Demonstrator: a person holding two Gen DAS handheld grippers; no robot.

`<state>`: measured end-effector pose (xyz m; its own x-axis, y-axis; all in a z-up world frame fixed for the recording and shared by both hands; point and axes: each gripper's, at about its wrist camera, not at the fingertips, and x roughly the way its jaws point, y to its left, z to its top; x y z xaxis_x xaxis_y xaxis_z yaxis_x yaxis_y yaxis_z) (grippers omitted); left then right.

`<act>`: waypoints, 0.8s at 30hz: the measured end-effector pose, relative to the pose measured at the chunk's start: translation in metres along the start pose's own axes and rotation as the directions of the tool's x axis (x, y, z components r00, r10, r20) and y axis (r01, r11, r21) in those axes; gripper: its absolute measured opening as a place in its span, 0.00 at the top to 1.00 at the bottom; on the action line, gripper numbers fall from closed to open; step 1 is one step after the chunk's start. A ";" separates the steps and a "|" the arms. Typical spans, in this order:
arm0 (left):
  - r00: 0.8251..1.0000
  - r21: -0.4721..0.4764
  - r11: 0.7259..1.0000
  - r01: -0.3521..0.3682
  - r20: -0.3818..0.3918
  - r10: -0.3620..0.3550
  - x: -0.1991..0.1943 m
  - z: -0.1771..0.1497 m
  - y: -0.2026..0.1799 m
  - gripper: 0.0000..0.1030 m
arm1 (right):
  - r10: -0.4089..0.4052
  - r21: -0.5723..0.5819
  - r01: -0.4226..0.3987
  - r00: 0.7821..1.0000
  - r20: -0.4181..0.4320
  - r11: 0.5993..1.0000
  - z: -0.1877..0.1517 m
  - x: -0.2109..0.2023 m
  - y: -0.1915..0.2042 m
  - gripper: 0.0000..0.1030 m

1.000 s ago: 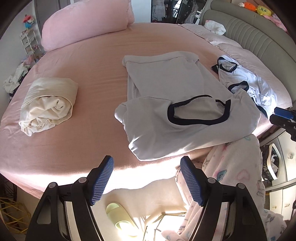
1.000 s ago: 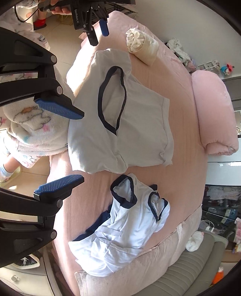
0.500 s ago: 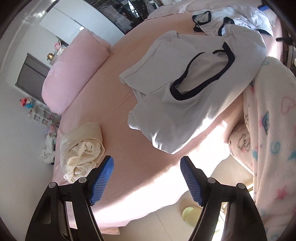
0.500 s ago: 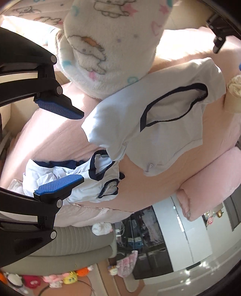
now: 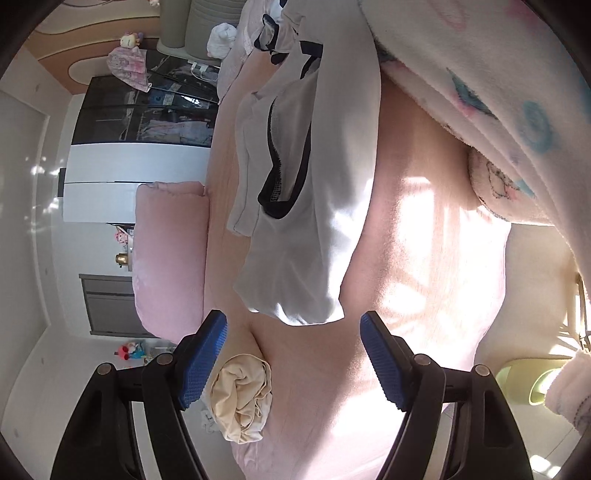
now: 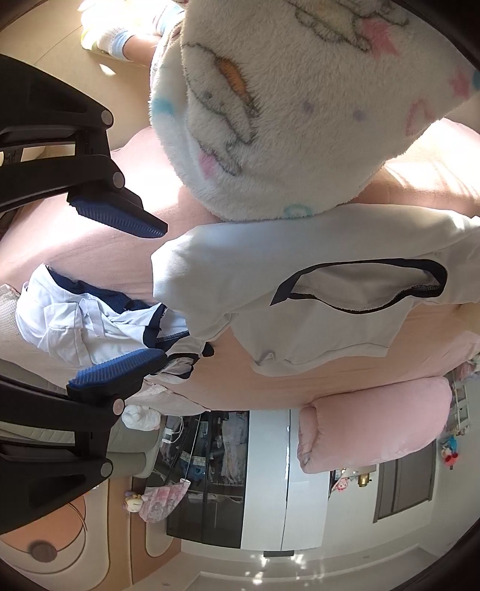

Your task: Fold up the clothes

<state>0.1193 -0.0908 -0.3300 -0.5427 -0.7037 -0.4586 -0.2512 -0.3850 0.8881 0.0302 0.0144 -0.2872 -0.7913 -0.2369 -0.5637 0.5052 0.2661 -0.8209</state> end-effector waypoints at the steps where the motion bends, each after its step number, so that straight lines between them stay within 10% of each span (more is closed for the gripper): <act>1: 1.000 0.015 1.000 -0.014 0.004 0.014 0.001 0.000 -0.002 0.29 | -0.005 -0.018 0.005 1.000 0.007 1.000 0.002 0.002 0.002 0.33; 18: 0.963 0.300 0.916 -0.266 0.113 0.243 0.028 -0.008 -0.034 0.13 | -0.145 -0.261 0.148 0.989 0.030 0.954 0.005 0.059 0.035 0.28; 24: 0.979 0.272 0.941 -0.202 0.080 0.187 0.045 -0.005 -0.021 0.12 | -0.152 -0.213 0.154 0.988 0.025 0.965 0.010 0.066 0.036 0.27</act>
<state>0.1039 -0.1175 -0.3695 -0.6424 -0.7133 -0.2803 -0.3446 -0.0579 0.9370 -0.0002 -0.0014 -0.3544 -0.8498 -0.2980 -0.4347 0.2927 0.4191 -0.8595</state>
